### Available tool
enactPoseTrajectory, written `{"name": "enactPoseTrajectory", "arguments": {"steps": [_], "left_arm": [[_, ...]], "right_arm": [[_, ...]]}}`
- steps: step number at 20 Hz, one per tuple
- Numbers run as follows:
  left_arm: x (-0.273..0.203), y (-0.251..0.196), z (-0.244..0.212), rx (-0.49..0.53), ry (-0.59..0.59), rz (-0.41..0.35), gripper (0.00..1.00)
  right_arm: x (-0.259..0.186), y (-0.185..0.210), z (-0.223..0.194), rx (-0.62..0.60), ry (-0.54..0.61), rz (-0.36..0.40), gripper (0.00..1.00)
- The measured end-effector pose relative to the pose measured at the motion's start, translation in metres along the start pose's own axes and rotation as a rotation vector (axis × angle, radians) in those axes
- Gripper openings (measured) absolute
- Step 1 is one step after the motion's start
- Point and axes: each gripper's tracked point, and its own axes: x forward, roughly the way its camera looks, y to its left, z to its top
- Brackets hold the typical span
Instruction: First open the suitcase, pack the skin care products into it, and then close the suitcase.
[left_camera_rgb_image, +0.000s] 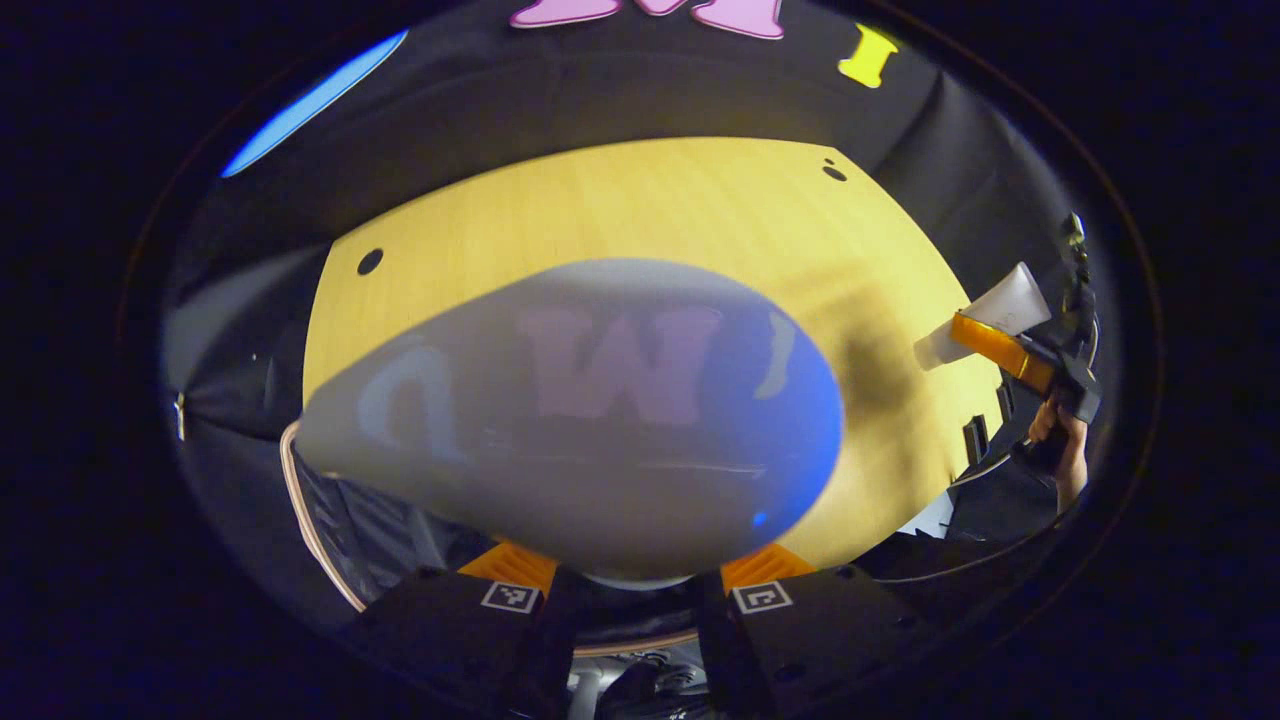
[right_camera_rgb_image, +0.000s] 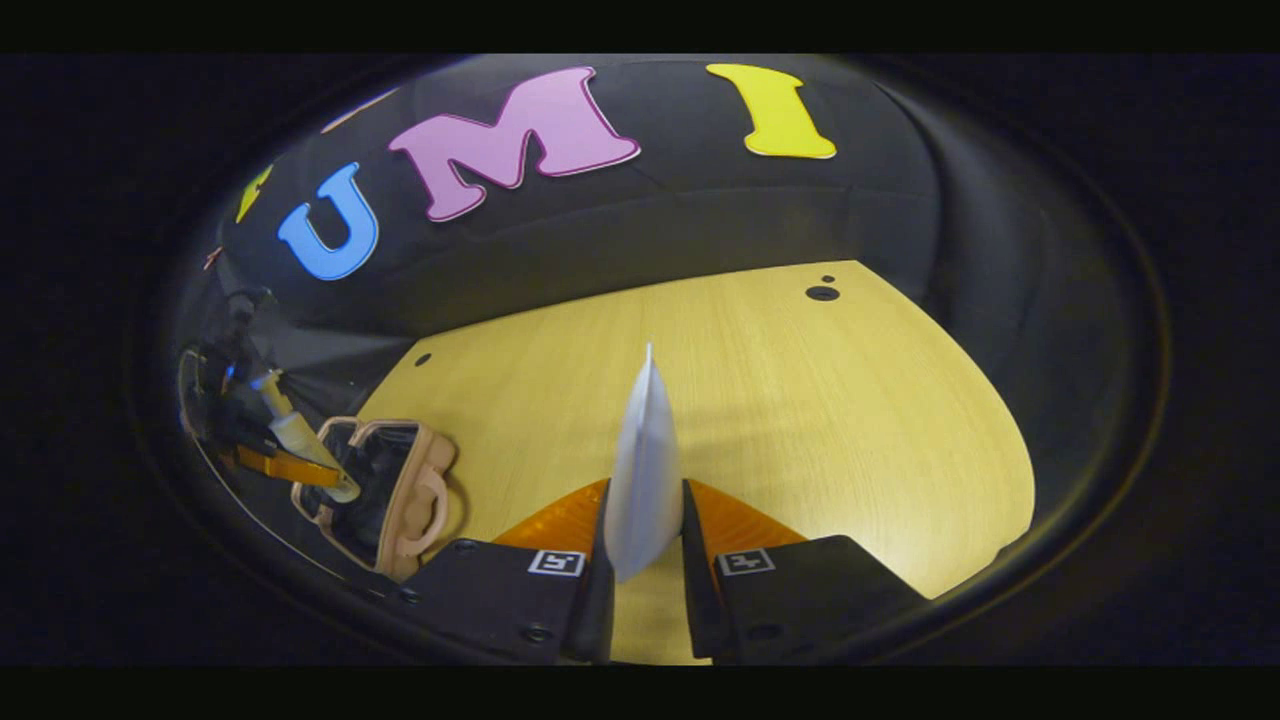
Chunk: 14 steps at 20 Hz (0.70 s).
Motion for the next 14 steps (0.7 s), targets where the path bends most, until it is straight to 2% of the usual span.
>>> {"name": "enactPoseTrajectory", "arguments": {"steps": [3,6,7,8,10,11,13,14], "left_arm": [[0.017,0.035,-0.037,-0.049,0.148,0.039,0.56],[0.038,0.048,-0.067,-0.1,0.298,0.046,0.55],[0.044,0.051,-0.075,-0.112,0.351,0.043,0.59],[0.052,0.059,-0.083,-0.12,0.388,0.053,0.56],[0.067,0.074,-0.099,-0.108,0.473,0.095,0.56],[0.076,0.081,-0.107,-0.112,0.506,0.117,0.52],[0.087,0.084,-0.118,-0.148,0.553,0.13,0.6],[0.09,0.083,-0.122,-0.162,0.571,0.125,0.56]], "right_arm": [[-0.006,0.012,0.002,-0.004,-0.017,0.031,0.33],[-0.016,0.014,0.003,-0.003,-0.028,0.038,0.33],[-0.022,0.014,0.002,-0.005,-0.03,0.037,0.33],[-0.026,0.013,0.001,-0.009,-0.032,0.032,0.33],[-0.034,0.007,-0.004,-0.016,-0.031,0.013,0.33],[-0.037,0.006,-0.004,-0.012,-0.036,0.008,0.33],[-0.044,0.008,-0.005,-0.003,-0.042,0.01,0.33],[-0.048,0.009,-0.008,-0.002,-0.043,0.012,0.33]]}}
